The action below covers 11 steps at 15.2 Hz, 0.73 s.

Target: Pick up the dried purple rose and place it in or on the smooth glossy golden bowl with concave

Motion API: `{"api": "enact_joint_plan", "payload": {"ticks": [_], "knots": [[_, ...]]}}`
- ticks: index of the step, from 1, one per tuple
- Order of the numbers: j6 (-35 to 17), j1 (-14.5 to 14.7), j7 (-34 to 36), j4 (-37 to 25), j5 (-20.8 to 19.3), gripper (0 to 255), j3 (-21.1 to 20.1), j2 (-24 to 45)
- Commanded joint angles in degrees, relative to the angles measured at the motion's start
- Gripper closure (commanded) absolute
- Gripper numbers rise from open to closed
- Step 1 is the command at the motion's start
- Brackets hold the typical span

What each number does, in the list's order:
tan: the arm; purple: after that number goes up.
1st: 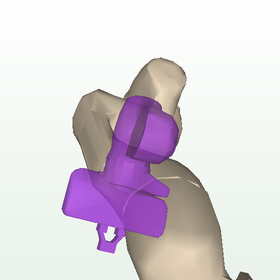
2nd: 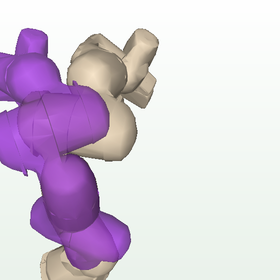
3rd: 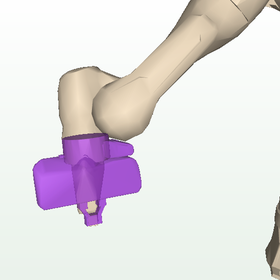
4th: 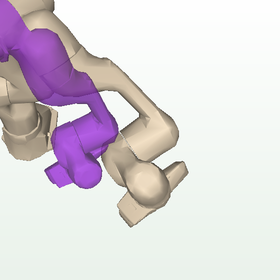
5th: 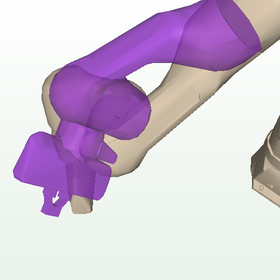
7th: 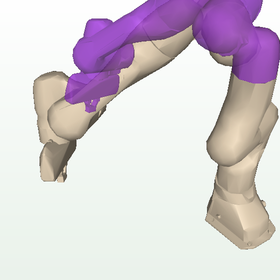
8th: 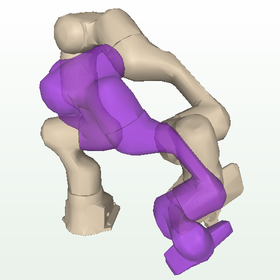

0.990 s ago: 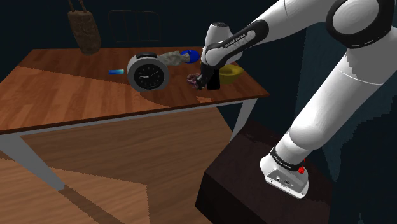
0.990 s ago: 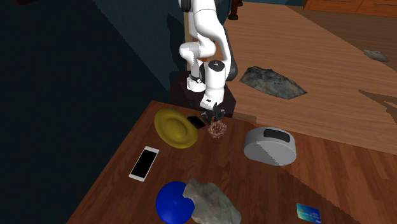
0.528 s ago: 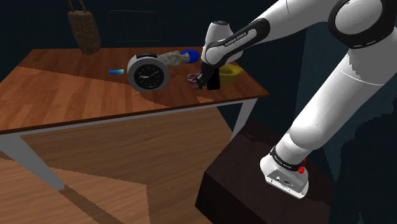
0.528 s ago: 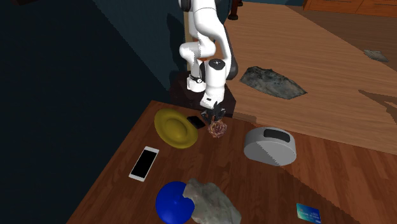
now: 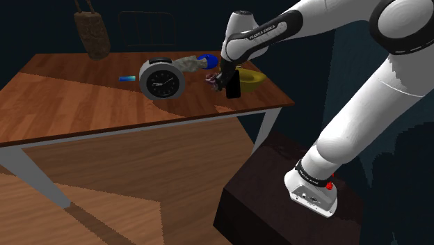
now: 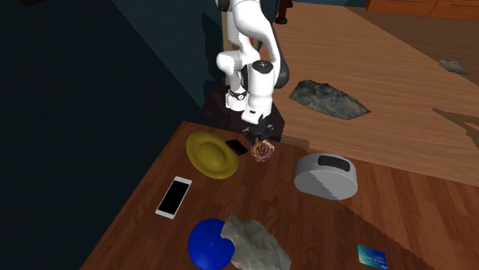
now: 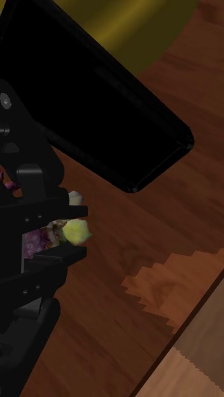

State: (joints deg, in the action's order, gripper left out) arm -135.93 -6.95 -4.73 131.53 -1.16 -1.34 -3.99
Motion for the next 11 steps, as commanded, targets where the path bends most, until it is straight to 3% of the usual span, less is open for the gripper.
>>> {"api": "enact_joint_plan", "payload": {"ticks": [1, 11], "knots": [[1.7, -0.02, -0.12, -0.74, 0.07, 255, 0.03, -0.97], [9.49, 0.01, -0.35, -5.33, 0.27, 255, 0.05, -4.18]]}}
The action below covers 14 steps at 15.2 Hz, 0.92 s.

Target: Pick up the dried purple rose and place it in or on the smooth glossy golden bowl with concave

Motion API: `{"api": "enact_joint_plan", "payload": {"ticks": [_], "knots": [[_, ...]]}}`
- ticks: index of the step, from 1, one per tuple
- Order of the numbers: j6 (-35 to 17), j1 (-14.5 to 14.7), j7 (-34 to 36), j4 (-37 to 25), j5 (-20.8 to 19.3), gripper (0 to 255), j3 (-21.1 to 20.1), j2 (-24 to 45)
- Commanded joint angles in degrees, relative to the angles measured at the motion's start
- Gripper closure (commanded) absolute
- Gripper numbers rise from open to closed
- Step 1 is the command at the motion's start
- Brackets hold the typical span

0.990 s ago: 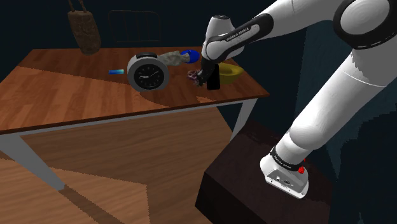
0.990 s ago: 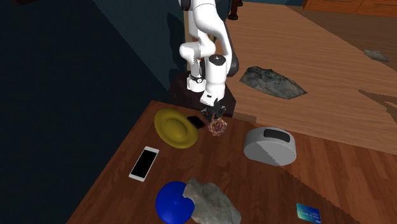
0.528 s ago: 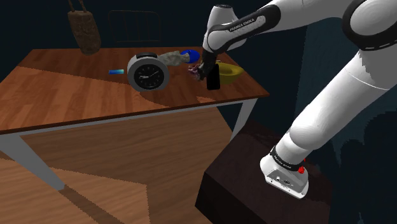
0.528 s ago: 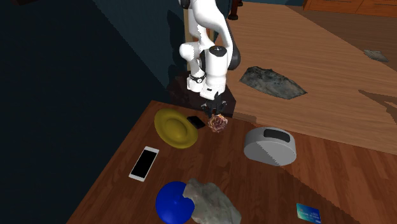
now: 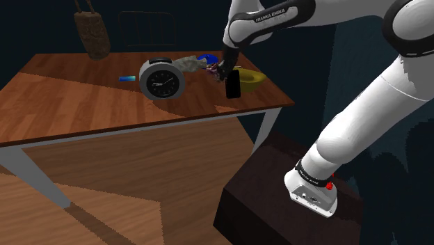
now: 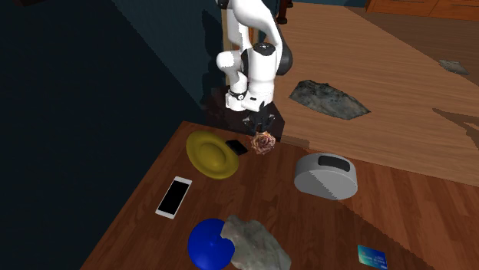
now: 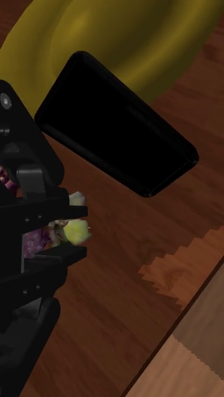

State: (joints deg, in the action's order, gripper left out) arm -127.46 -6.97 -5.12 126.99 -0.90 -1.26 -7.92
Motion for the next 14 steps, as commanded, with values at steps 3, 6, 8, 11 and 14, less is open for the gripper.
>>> {"api": "enact_joint_plan", "payload": {"ticks": [3, 6, 8, 11, 14], "knots": [[3.34, 0.03, -0.02, -2.39, 0.06, 255, -0.03, -0.96], [5.66, 0.04, -0.07, -4.11, 0.1, 255, -0.02, -1.57], [7.2, 0.04, -0.1, -5.31, 0.12, 255, -0.02, -1.91], [9.51, 0.04, -0.15, -7.2, 0.15, 255, -0.01, -2.32], [9.35, -1.1, -3.04, -6.68, 0.27, 255, 1.7, -2.72]]}}
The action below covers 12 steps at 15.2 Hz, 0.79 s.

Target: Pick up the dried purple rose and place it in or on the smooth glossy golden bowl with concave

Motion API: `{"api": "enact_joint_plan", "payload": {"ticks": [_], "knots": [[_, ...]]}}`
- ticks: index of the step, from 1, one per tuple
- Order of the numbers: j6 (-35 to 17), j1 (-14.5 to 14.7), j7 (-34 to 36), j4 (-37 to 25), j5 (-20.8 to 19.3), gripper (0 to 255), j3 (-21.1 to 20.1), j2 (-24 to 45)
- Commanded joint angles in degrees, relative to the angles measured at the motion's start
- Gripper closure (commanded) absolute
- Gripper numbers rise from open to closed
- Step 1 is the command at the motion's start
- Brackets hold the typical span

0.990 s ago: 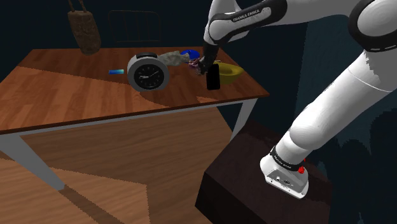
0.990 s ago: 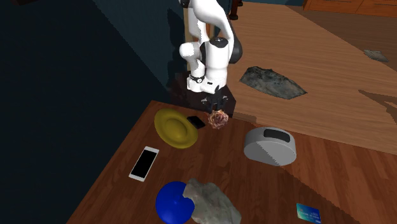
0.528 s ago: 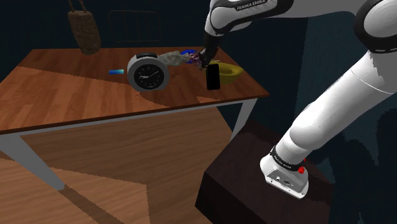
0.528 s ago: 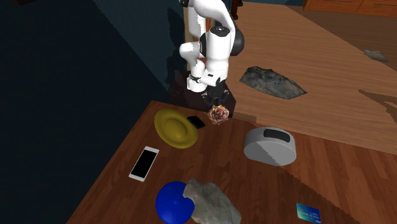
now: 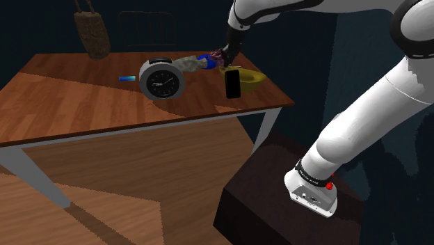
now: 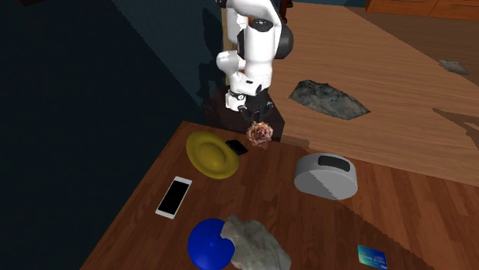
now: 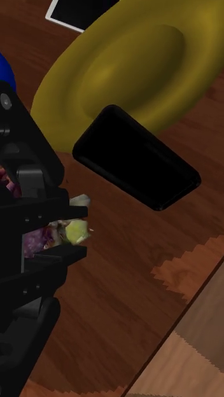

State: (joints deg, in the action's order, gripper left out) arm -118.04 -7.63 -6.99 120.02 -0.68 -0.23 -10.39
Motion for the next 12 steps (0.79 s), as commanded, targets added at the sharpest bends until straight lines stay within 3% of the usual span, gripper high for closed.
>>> {"api": "enact_joint_plan", "payload": {"ticks": [1, 12], "knots": [[-0.21, -1.01, -2.61, 0.52, 0.1, 255, 1.52, -0.35], [-1.04, -7.2, -18.79, -1.27, 1.28, 255, 11.02, 2.37]]}}
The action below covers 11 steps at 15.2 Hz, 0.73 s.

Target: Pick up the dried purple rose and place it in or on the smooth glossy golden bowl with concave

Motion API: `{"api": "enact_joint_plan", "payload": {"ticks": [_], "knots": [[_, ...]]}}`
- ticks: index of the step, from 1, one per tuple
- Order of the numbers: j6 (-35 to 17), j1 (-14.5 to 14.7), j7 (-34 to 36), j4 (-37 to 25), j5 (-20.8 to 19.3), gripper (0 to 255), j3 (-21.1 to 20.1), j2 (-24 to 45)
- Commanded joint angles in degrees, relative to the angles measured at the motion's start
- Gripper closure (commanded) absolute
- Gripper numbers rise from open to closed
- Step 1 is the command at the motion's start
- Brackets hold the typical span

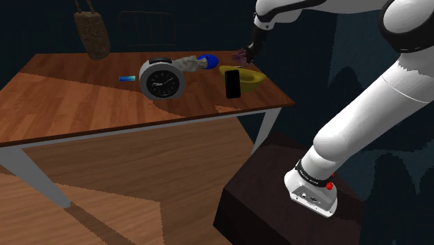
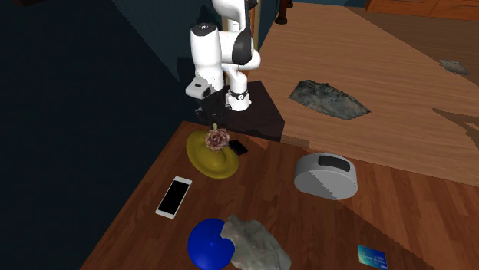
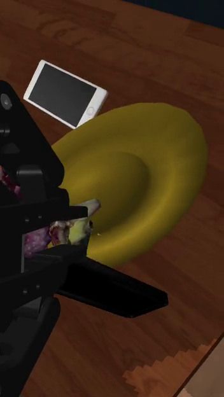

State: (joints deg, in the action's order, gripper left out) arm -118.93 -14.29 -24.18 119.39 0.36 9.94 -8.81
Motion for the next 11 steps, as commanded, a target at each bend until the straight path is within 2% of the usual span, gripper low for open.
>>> {"api": "enact_joint_plan", "payload": {"ticks": [1, 11], "knots": [[-0.14, -1.09, -3.11, -1.2, 0.47, 255, 1.7, 1.38], [-6.97, -1.69, -5.33, 3.23, 1.34, 255, 2.75, 3.89]]}}
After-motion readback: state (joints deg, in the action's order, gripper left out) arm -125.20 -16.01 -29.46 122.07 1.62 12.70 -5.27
